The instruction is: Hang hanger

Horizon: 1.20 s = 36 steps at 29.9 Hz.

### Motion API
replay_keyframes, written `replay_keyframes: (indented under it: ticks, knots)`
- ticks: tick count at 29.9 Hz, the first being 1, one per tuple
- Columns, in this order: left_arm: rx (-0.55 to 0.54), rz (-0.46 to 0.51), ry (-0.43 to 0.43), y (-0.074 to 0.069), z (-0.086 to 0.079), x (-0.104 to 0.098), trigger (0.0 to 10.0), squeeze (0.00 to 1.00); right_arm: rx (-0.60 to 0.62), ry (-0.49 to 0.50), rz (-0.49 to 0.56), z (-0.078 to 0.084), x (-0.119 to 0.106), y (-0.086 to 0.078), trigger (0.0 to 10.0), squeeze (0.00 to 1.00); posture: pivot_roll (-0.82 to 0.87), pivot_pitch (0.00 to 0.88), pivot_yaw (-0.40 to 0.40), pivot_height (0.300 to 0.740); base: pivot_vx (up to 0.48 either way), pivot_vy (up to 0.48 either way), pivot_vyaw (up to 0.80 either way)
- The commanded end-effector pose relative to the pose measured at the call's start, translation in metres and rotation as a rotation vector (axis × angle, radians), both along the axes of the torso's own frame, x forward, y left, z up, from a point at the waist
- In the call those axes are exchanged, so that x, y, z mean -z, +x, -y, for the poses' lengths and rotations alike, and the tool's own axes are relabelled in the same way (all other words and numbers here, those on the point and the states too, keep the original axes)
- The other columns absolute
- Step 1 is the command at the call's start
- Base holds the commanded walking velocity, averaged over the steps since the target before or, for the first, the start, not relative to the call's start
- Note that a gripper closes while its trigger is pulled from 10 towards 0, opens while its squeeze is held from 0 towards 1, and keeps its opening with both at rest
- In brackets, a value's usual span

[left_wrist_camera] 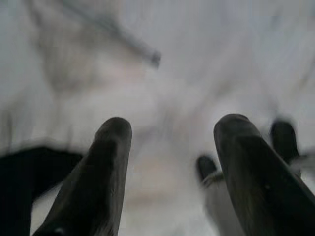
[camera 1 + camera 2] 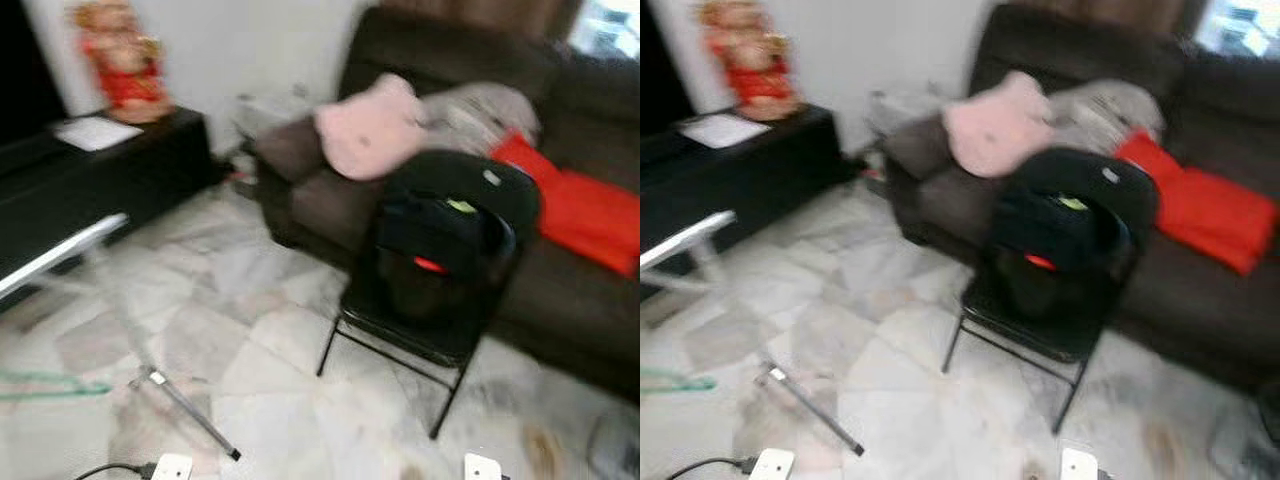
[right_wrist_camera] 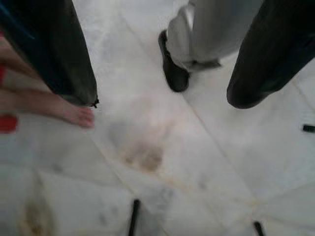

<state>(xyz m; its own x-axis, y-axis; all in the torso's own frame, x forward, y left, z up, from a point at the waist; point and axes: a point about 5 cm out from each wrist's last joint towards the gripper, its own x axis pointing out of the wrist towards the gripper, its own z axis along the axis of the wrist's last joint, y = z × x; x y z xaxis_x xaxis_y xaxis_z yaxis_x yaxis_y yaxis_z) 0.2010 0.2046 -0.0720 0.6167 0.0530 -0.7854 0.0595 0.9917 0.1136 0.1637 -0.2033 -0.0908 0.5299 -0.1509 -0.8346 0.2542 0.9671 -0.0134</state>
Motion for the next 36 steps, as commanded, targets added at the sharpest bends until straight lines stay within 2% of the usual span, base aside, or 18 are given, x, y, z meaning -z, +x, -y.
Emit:
replay_keyframes:
  ticks: [1, 7, 12, 22, 27, 36]
  knots:
    - [-0.019, -0.061, 0.012, -0.017, -0.008, 0.008, 10.0, 0.00, -0.015, 0.005, 0.034, -0.008, -0.004, 0.011, 10.0, 0.00, -0.14, 0.029, 0.017, 0.740, 0.000, 0.000, -0.75]
    - [-0.022, -0.060, 0.010, -0.019, -0.008, 0.008, 10.0, 0.00, -0.025, 0.007, 0.034, -0.014, -0.004, 0.014, 10.0, 0.00, -0.14, 0.036, 0.013, 0.740, 0.000, 0.000, -0.75]
    - [-0.024, -0.061, 0.005, -0.019, -0.007, 0.009, 10.0, 0.00, -0.032, 0.000, 0.036, -0.009, -0.003, 0.010, 10.0, 0.00, -0.13, 0.038, 0.012, 0.740, 0.000, 0.000, -0.74]
    - [-0.040, -0.076, 0.001, -0.024, -0.012, 0.010, 10.0, 0.00, -0.025, 0.000, 0.048, -0.009, -0.004, 0.011, 10.0, 0.00, -0.14, 0.039, 0.016, 0.740, 0.000, 0.000, 0.00]
    - [-0.043, -0.096, 0.007, -0.034, -0.019, 0.013, 10.0, 0.00, -0.023, 0.002, 0.056, -0.009, -0.004, 0.011, 10.0, 0.00, -0.13, 0.042, 0.015, 0.740, 0.000, 0.288, 0.00]
    - [-0.044, -0.107, 0.011, -0.041, -0.023, 0.015, 10.0, 0.00, -0.026, 0.003, 0.054, -0.009, -0.004, 0.011, 10.0, 0.00, -0.13, 0.041, 0.014, 0.740, 0.000, 0.285, 0.00]
